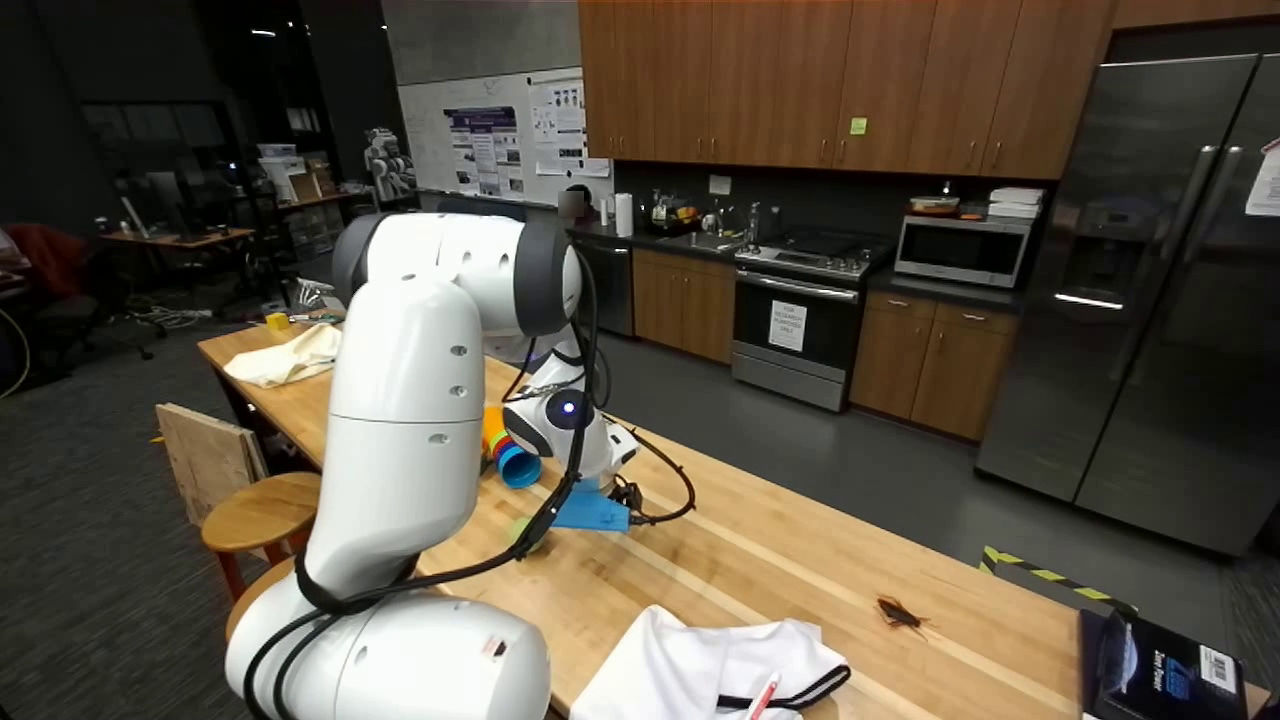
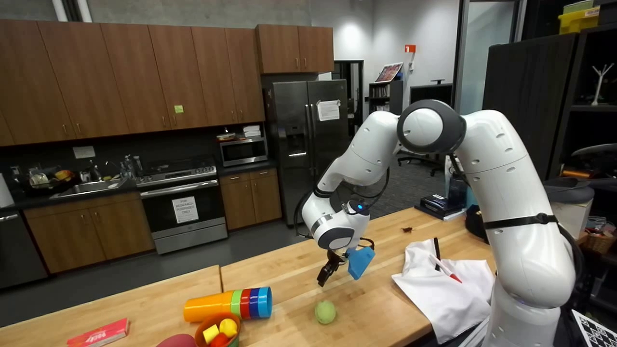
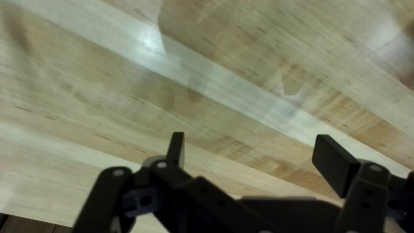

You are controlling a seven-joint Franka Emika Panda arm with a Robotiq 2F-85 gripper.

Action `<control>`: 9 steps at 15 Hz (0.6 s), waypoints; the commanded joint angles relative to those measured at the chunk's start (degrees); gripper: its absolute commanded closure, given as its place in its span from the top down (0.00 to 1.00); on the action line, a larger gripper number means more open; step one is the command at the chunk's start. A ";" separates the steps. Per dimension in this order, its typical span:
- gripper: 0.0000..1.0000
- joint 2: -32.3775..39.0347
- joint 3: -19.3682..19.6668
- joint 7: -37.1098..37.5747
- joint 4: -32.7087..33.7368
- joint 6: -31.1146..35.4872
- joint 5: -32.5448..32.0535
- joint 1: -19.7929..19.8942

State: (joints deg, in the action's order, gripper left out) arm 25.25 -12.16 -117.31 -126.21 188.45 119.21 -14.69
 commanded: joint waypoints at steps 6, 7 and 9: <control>1.00 0.73 -5.99 1.85 -2.34 -3.21 -0.16 5.11; 1.00 1.43 -11.31 4.32 -4.39 -4.84 -0.96 9.16; 1.00 3.14 -18.65 8.75 -6.23 -4.82 -2.97 14.48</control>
State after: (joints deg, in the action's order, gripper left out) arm 26.67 -21.08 -114.48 -129.20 184.92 118.56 -8.01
